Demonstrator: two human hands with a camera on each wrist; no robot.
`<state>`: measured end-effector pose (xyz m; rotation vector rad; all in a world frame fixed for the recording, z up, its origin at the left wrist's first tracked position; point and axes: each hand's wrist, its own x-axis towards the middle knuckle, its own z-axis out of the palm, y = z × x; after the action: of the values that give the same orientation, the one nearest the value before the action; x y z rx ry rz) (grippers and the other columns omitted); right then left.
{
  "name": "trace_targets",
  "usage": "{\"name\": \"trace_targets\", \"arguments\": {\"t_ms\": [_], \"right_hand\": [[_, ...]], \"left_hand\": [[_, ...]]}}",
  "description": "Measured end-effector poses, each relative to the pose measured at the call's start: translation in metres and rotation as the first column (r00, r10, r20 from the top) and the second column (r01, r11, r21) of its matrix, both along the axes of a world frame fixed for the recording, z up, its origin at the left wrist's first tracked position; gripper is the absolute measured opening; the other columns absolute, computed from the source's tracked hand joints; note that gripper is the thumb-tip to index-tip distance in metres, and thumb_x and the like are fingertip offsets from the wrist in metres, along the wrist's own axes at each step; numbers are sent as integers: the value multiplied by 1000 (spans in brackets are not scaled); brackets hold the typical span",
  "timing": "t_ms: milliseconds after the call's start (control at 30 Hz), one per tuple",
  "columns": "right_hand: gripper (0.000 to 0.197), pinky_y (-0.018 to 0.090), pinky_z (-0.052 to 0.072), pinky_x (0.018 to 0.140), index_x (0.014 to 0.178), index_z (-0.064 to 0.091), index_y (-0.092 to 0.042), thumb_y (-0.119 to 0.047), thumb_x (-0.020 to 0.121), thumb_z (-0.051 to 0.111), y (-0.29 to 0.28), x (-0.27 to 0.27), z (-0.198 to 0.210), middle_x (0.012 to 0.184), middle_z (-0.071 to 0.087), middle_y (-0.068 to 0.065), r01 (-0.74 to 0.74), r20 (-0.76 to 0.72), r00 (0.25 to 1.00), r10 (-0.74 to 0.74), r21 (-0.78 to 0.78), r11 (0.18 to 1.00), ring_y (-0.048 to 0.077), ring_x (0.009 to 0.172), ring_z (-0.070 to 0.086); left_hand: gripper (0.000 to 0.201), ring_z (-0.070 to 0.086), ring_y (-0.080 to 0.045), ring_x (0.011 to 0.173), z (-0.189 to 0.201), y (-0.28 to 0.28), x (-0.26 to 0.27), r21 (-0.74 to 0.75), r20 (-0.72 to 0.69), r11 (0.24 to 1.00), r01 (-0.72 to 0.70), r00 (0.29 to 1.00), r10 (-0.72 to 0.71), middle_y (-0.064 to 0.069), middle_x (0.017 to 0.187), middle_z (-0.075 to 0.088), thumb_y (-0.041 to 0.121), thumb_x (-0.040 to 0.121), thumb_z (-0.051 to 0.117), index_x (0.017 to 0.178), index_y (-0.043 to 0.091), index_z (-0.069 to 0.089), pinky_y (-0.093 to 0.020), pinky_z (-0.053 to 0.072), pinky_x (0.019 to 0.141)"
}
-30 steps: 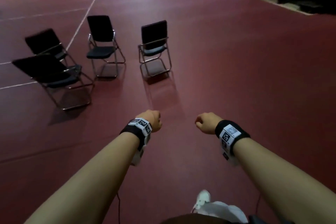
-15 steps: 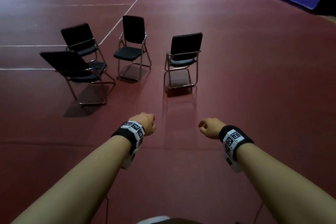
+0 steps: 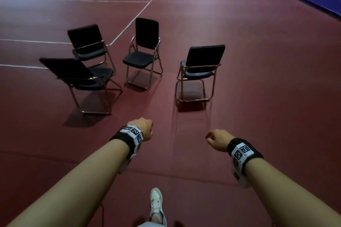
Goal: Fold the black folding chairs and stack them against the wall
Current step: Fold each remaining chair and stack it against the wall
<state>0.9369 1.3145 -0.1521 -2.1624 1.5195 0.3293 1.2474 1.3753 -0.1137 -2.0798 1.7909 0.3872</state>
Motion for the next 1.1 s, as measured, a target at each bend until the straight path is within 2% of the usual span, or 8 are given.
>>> {"name": "trace_targets", "arguments": {"t_ms": [67,133,167,233,533,767,933,1100], "right_hand": [[35,31,47,97,127,67,-19,-26,99,48,-23,6,4,129,68,6,20,-2,1000,-20,-3,1000,26,117,62],[35,30,47,98,127,67,-16,-24,99,48,-93,24,0,129,68,7,88,6,996,-88,-50,995,27,118,62],[35,30,46,98,126,67,-15,-24,99,47,-95,25,7,129,68,7,96,21,995,-95,-51,994,27,118,61],[35,30,47,99,125,69,-14,-23,99,48,-154,44,8,128,68,8,120,-22,992,-121,-43,992,27,118,62],[35,36,50,98,119,71,-10,-21,97,46,-302,93,10,123,70,12,142,-49,988,-144,-36,989,31,113,64],[34,34,49,98,120,71,-12,-21,98,47,-425,98,-4,123,70,10,188,-4,982,-188,-9,982,29,114,63],[32,33,51,92,113,72,-13,-22,95,47,-565,88,-21,118,71,10,195,30,981,-194,-32,980,29,107,65],[31,35,52,90,112,70,-11,-23,96,47,-654,81,-33,116,70,12,175,8,984,-175,20,984,32,107,64]], "left_hand": [[39,65,-35,106,3,-34,12,-25,-15,1000,15,1000,-15,-12,126,63,37,96,46,129,18,55,-41,55,87],[42,64,-36,109,0,-129,38,-87,-28,993,75,997,-78,-13,128,62,38,95,47,131,18,55,-42,54,88],[43,64,-37,110,6,-136,37,-96,-48,993,75,996,-80,-14,129,61,38,95,47,132,19,55,-42,54,90],[44,63,-38,112,4,-216,53,-92,-86,988,122,988,-130,-15,131,61,39,94,47,133,20,55,-43,53,93],[45,63,-37,113,-17,-388,72,-61,-114,972,228,965,-234,-14,131,60,39,94,47,134,20,54,-43,53,94],[46,63,-35,111,-17,-507,90,-23,-92,977,213,972,-214,-12,130,61,42,93,49,134,22,54,-44,54,95],[45,63,-35,111,-7,-640,87,-49,-45,984,173,983,-175,-13,131,60,41,94,47,134,22,54,-42,54,94],[46,65,-33,107,-13,-721,71,-52,-160,990,133,977,-140,-10,124,66,40,89,45,129,23,57,-44,54,95]]}}
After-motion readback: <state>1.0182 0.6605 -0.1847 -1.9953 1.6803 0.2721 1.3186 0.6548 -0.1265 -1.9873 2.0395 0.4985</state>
